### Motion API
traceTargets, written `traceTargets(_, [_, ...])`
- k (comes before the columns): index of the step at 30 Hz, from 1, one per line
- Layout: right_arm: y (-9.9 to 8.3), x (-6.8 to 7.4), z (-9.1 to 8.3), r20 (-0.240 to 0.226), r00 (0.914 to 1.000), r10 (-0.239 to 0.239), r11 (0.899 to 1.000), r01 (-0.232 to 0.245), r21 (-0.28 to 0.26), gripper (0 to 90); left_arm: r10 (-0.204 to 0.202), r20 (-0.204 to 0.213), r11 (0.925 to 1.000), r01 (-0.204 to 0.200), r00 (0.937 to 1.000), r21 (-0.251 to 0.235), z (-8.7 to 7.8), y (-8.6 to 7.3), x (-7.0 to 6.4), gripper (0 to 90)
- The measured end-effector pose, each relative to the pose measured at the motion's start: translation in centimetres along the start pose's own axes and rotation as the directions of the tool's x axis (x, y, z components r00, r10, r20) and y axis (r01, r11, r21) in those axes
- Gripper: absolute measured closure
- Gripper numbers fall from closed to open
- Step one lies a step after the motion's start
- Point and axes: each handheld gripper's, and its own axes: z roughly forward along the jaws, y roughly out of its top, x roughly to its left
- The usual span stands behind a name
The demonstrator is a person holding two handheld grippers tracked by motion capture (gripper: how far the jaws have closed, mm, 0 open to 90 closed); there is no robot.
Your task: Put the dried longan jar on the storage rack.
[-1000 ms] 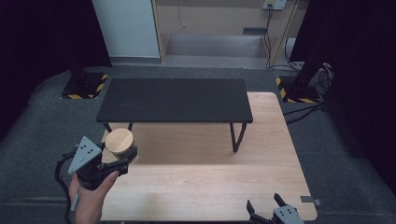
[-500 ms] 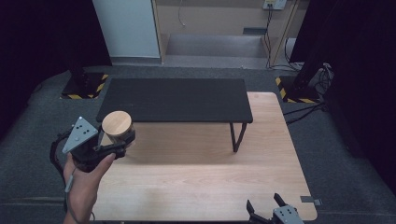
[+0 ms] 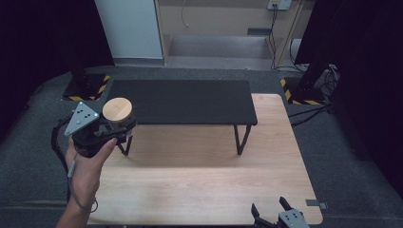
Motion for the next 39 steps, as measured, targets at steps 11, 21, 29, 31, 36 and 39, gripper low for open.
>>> traceTargets(11, [0.2, 0.0, 0.2, 0.004, 1.0000, -0.002, 1.000, 0.002, 0.003, 2.6, -0.009, -0.009, 0.9999, 0.009, 0.9999, 0.013, 2.2, 0.2, 1.1, 24.2])
traceTargets(21, [0.3, 0.0, 0.3, 0.014, 0.9999, -0.002, 1.000, 0.002, 0.005, 2.7, -0.011, -0.027, 0.9998, 0.012, 0.9996, 0.017, 4.2, 0.3, 1.9, 24.2])
traceTargets(29, [0.4, 0.0, 0.5, 0.022, 0.9998, -0.002, 1.000, 0.001, 0.010, 2.7, -0.038, -0.052, 0.9989, 0.040, 0.9979, 0.024, 6.3, -0.3, 3.1, 24.3])
traceTargets(31, [0.4, 0.0, 0.5, 0.023, 0.9997, -0.001, 1.000, 0.001, 0.011, 2.7, -0.045, -0.057, 0.9986, 0.047, 0.9974, 0.024, 6.5, -0.3, 3.2, 24.3])
traceTargets(36, [0.6, -0.1, 0.6, 0.029, 0.9996, -0.003, 1.000, 0.003, 0.010, 2.9, -0.050, -0.076, 0.9982, 0.052, 0.9959, 0.031, 7.8, -0.5, 4.1, 24.3])
traceTargets(39, [0.6, -0.1, 0.6, 0.029, 0.9996, -0.004, 1.000, 0.004, 0.012, 2.9, -0.054, -0.080, 0.9978, 0.057, 0.9953, 0.034, 8.3, -0.6, 4.3, 24.3])
